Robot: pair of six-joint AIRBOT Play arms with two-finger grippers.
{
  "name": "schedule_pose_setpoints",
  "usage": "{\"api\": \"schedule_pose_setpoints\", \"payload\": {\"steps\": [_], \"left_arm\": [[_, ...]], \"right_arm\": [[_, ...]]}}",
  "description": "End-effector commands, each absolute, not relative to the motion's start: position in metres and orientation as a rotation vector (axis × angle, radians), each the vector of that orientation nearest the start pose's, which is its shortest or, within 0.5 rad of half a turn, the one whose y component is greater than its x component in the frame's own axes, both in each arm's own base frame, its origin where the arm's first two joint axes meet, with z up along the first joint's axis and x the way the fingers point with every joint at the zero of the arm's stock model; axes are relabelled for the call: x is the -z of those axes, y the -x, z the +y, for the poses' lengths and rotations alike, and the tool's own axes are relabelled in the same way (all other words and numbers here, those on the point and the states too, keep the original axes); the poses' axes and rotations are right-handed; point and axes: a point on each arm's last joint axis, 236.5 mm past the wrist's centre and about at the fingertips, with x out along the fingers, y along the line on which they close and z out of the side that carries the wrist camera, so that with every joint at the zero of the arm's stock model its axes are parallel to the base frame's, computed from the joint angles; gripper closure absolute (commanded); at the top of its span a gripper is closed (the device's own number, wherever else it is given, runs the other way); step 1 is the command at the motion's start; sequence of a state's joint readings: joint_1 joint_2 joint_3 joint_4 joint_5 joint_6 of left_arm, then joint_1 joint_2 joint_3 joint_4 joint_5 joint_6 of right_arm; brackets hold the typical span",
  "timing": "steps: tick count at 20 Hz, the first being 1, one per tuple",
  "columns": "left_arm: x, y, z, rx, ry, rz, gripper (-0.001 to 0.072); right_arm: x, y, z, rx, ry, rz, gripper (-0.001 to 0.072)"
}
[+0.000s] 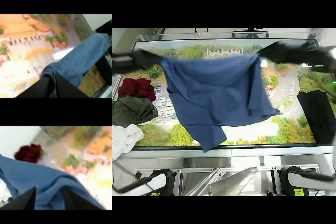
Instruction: Fold the shirts.
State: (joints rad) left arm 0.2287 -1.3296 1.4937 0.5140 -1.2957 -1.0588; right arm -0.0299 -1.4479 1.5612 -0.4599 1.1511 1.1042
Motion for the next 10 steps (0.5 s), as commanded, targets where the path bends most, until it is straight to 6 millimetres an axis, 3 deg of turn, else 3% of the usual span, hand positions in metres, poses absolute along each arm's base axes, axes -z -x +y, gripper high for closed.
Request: {"api": "schedule_pose_setpoints", "payload": {"steps": [1, 2, 3, 6, 8, 10], "left_arm": [[-0.067, -0.475, -0.076, 0.701, 0.574, 0.972, 0.0373], [-0.05, -0.479, -0.062, 0.696, 0.59, 1.015, 0.0372], [-0.044, -0.482, -0.047, 0.698, 0.601, 1.035, 0.0372], [-0.045, -0.479, 0.007, 0.586, 0.614, 1.107, 0.0373], [-0.038, -0.456, 0.031, 0.489, 0.575, 1.206, 0.0373], [-0.027, -0.421, 0.031, 0.441, 0.571, 1.306, 0.0373]], "right_arm": [[-0.058, -0.527, 0.185, -0.738, -0.732, 0.947, 0.0372], [-0.044, -0.532, 0.181, -0.744, -0.788, 0.959, 0.0372], [-0.04, -0.533, 0.174, -0.758, -0.81, 0.958, 0.0372], [-0.061, -0.521, 0.139, -0.796, -0.815, 0.949, 0.0373], [-0.083, -0.503, 0.113, -0.821, -0.785, 0.95, 0.0374], [-0.097, -0.479, 0.089, -0.825, -0.711, 0.979, 0.0508]]}}
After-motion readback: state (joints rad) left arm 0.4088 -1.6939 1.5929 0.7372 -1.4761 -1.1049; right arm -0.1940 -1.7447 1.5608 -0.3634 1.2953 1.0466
